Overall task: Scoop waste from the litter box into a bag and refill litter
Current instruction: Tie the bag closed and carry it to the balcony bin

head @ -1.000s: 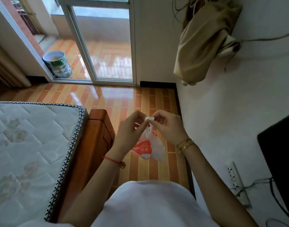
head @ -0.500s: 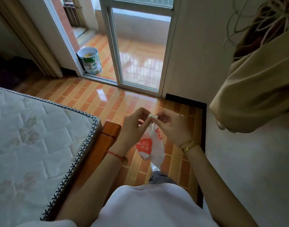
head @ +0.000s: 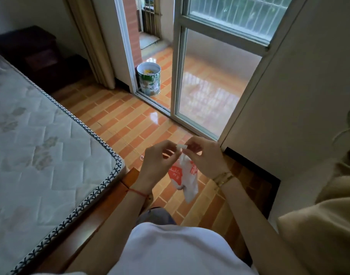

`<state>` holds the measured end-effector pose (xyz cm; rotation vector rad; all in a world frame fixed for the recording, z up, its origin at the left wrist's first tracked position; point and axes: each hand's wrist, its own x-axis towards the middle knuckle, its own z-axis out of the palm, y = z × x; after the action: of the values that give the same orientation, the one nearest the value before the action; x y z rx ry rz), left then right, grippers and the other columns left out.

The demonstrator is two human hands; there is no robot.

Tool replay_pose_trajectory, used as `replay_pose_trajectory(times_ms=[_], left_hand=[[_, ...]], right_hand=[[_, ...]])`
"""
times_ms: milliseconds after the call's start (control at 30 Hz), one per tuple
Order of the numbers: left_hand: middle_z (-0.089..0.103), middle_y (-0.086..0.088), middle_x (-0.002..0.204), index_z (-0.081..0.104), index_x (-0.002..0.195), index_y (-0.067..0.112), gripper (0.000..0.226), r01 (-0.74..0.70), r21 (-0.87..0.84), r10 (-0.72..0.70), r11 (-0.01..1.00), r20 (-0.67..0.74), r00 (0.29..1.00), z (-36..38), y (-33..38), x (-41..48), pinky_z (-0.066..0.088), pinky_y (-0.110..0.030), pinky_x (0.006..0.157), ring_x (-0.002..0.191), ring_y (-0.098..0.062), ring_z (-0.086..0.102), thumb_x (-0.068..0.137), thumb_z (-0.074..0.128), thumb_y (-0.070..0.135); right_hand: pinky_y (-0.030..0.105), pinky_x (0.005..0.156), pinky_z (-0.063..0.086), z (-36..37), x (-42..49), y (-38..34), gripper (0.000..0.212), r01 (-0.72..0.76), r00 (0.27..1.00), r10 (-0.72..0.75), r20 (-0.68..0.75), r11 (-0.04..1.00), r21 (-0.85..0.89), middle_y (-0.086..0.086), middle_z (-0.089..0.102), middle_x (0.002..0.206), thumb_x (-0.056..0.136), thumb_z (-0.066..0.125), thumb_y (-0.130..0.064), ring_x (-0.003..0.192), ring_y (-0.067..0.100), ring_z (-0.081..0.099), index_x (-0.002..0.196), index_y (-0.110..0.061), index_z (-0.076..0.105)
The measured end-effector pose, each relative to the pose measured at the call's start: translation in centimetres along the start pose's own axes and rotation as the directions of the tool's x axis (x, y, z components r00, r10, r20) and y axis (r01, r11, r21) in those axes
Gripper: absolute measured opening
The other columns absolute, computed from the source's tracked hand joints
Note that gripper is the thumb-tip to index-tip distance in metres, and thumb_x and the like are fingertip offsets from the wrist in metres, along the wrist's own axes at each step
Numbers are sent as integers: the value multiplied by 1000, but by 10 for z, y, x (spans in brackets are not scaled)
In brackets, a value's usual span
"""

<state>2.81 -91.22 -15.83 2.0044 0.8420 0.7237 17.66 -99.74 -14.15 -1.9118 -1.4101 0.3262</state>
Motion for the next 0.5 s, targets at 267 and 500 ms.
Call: replay_pose_trajectory(times_ms=[267,500], left_hand=[[72,3,78,73,86,14,7,15,60,-11,998,-69,998,24,-24,120,49,-12,65,73,-5,67,87,71,21],[71,6,75,73,83,15,12,15,56,-11,998,-73,997,10,-58,240,54,-24,69,72,-3,67,88,70,26]], right_hand=[[16,67,52,-7,119,50,8,22,999,-21,-29,999,43,-2,67,75,80,74,-17,70,12,64,84,-13,68],[8,62,44,6,250,81,8,29,999,-27,-31,995,92,-5,62,68,78,75,-14,60,0,55,82,-12,68]])
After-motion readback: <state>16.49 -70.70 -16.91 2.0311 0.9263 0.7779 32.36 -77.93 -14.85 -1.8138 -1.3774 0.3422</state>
